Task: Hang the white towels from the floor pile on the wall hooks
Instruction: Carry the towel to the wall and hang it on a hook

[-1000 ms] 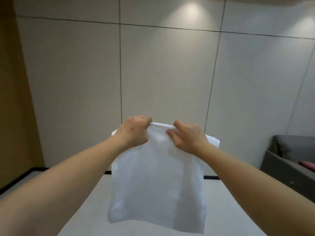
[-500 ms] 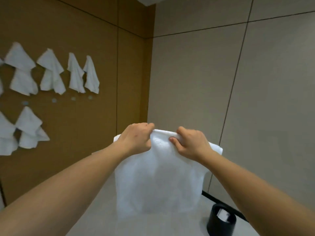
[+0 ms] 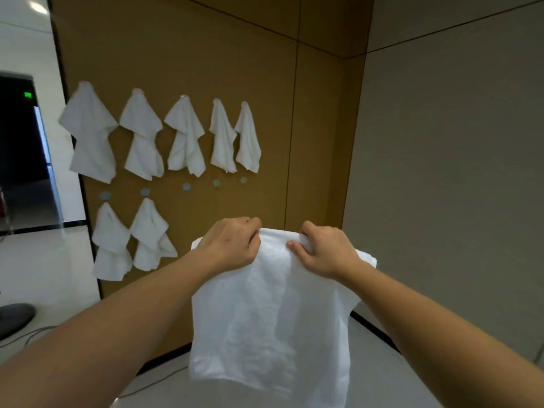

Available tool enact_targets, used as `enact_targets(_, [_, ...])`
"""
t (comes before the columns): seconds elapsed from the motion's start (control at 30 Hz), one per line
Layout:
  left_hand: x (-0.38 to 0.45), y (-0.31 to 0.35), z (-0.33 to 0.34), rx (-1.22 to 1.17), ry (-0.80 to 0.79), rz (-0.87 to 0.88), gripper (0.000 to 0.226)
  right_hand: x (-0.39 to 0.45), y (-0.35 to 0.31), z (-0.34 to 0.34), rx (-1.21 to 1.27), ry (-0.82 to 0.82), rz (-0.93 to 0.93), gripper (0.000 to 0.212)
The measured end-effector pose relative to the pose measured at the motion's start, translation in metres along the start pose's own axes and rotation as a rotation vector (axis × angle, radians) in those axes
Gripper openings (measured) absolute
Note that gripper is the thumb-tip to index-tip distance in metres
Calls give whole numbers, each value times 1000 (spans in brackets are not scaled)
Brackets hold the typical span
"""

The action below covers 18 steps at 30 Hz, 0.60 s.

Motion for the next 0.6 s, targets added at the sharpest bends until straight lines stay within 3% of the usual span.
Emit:
enact_targets(0.4, [69, -210, 89, 121, 2, -200, 15, 196, -7, 192, 298, 19, -169, 21])
enact_targets(0.6, [125, -302, 140, 99, -4, -333, 14, 301, 14, 283, 376, -34, -214, 25])
Point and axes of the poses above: each hand's wrist, its own x-axis towards the middle knuckle, its own z-axis out of the palm, y = z × x, the point moved 5 cm from there along x, towards the middle knuckle, and after that the axes turned 7 degrees about -x, right-handed, at the moved point
